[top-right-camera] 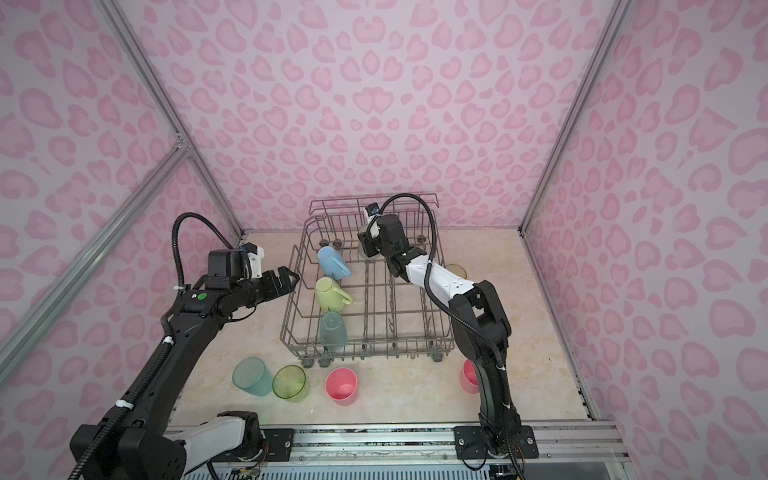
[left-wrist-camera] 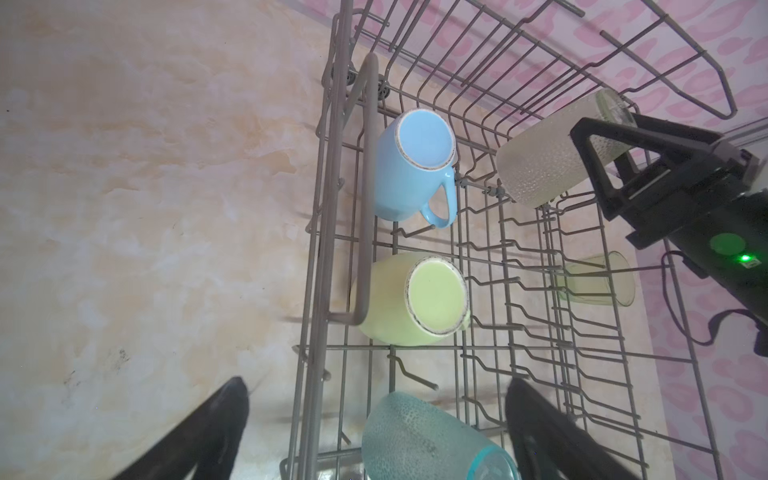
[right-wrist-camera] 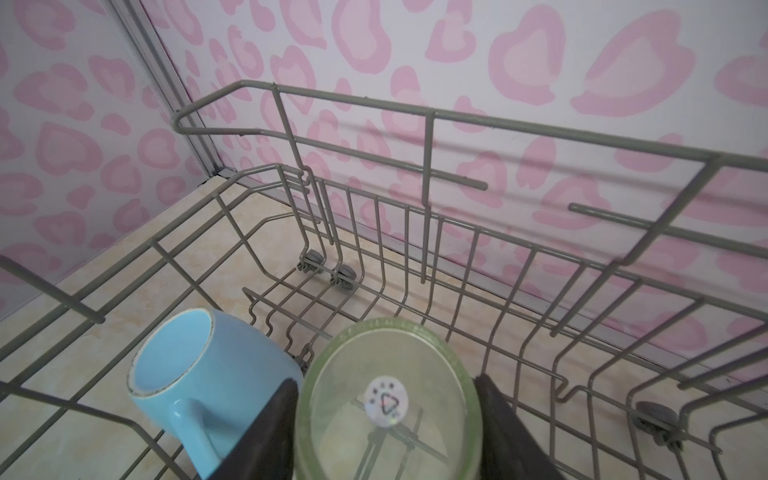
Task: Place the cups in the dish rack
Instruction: 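Lower the light-green cup upright into the rack's farther section with the right gripper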
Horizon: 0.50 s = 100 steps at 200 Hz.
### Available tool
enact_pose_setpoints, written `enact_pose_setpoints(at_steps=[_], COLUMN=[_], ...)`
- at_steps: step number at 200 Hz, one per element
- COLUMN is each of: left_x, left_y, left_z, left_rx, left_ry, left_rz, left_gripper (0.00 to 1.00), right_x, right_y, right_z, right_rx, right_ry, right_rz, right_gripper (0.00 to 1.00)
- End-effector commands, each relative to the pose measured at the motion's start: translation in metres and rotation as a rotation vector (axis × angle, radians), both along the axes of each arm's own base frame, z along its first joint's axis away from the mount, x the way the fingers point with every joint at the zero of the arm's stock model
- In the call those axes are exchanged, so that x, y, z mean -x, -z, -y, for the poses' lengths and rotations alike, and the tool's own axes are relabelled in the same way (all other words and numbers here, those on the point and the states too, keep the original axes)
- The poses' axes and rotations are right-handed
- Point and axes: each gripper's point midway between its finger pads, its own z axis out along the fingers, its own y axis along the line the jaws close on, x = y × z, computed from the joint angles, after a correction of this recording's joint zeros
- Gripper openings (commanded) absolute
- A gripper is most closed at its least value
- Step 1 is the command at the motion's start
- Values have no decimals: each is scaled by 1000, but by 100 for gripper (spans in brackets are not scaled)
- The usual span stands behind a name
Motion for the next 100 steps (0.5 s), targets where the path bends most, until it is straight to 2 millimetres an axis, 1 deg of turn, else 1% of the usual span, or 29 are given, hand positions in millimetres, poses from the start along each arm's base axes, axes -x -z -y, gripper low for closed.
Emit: enact_pose_setpoints(at_steps=[1, 21, 62, 100], left_x=[-5, -5, -5, -5], left_y=[-6, -5, -5, -6], left_z=[3, 6, 6, 6], left_rx=[-2, 11, 12, 16], left_ry=[26, 38, 39, 41], left_rz=[43, 41, 41, 43], left_gripper=[98, 98, 98, 99], right_x=[-2, -3, -2, 4], right_y=[-3, 4, 21, 39], right_z=[-9, -11, -14, -19], right_rx=[-5, 10, 37, 86], right_ry=[-43, -54, -60, -65], right_rz=[35, 23, -3, -23], right_gripper=[46, 47, 47, 47])
